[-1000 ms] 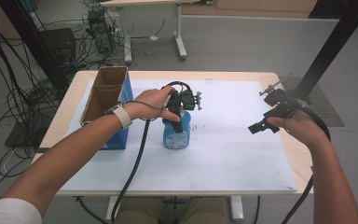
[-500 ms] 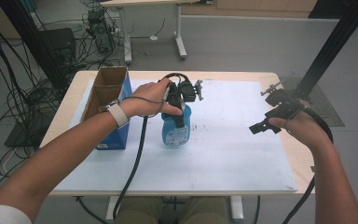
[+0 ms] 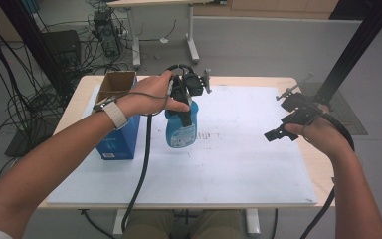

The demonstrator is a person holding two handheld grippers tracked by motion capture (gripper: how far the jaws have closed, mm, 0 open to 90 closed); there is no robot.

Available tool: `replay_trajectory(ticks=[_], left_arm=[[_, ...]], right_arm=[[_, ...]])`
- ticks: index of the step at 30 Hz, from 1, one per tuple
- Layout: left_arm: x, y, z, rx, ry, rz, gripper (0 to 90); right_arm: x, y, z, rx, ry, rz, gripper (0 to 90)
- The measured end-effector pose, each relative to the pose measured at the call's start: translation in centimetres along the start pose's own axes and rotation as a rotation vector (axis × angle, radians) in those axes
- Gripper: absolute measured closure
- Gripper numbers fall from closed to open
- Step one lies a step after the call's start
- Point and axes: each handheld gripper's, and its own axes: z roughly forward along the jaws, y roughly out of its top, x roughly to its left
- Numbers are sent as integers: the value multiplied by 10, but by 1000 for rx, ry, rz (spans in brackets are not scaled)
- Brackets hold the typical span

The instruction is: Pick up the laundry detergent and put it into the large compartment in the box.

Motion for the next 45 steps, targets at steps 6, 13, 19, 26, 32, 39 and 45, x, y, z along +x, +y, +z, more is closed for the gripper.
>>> replay_trajectory(ticks=[6,13,19,26,32,39,45], left_arm=[[3,-8,-17,-24,-7,-32,395],[1,-9,-31,-13,10,-64,395],[-3,-10,-47,-8,22,-93,395],[-6,-12,-68,-10,39,-153,395],[-5,-16,-82,-10,43,-187,395],[-6,-20,-93,-11,47,-218,395],[-4,-20,-103,-4,39,-268,394]], right_arm=[[2,3,0,-1,-2,-7,99],[4,6,0,-1,-2,-14,99],[8,8,-2,-5,-6,-25,99],[9,9,-3,-4,-7,-26,99],[10,9,-2,-5,-7,-29,99],[8,10,-1,-6,-5,-24,99],[8,13,2,-16,0,-37,99]])
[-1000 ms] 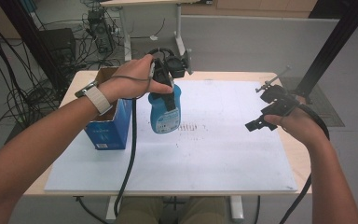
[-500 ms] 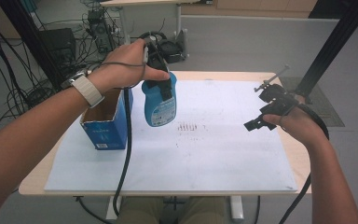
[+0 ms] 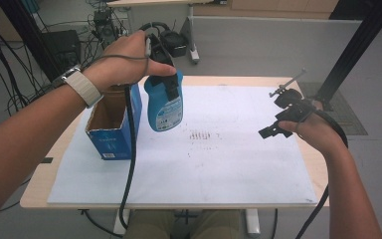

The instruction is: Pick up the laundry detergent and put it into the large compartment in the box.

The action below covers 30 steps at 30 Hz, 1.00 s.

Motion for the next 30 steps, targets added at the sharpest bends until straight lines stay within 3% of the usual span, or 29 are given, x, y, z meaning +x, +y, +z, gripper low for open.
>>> replay_trajectory(ticks=[10,13,23,30], left_arm=[[6,-1,-12,17,13,-132,394],[9,-2,-14,16,20,-153,394],[30,-13,-23,6,21,-271,394],[38,-23,-28,-3,49,-346,394]], right_arm=[[0,2,3,-23,9,-26,99],[0,2,3,-25,9,-30,100],[-3,5,2,-33,16,-45,100],[-3,10,5,-40,23,-57,100]])
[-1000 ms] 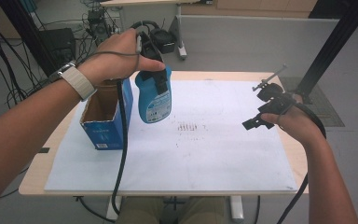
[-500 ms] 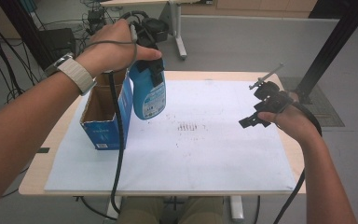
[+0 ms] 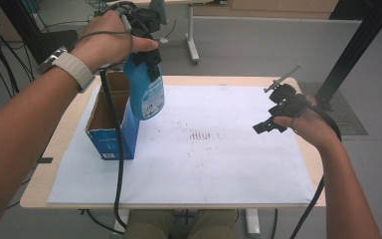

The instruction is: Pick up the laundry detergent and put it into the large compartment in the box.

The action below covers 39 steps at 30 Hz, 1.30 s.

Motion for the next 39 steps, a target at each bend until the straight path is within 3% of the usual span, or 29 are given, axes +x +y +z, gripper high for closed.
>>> replay_trajectory(ticks=[9,21,30,39], left_arm=[[17,-10,-6,-17,4,-96,394],[36,-16,-15,12,25,-183,393],[50,-23,-22,-3,20,-254,393],[59,-27,-35,-7,48,-324,393]], right_arm=[[0,8,5,9,5,-10,100],[0,17,11,0,15,-31,100],[-3,20,14,-8,24,-36,100],[-6,20,17,-12,31,-37,100]])
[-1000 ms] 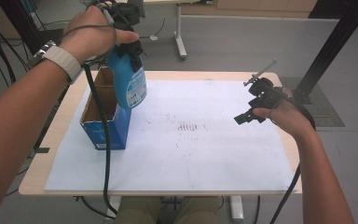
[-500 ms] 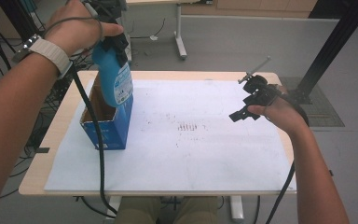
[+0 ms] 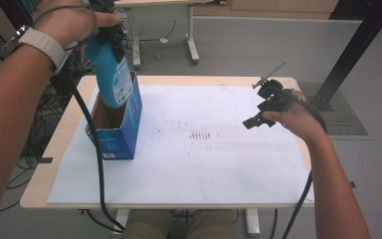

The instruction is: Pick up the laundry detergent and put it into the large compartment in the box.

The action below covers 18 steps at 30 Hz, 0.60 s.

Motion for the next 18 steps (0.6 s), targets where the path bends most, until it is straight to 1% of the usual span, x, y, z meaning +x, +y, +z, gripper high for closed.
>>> replay_trajectory(ticks=[3,4,7,12,18], left_arm=[[3,0,-1,-1,6,-25,393],[5,-1,-1,-2,4,-38,393],[11,-1,0,1,-2,-57,393],[20,-1,6,11,-3,-94,393],[29,-1,13,18,4,-128,393]], right_arm=[[-1,0,1,0,2,-2,100],[-1,0,1,-2,2,-2,100],[-1,0,2,-4,5,-1,100],[-2,-1,2,-9,8,-1,100],[-3,-1,5,-4,12,0,100]])
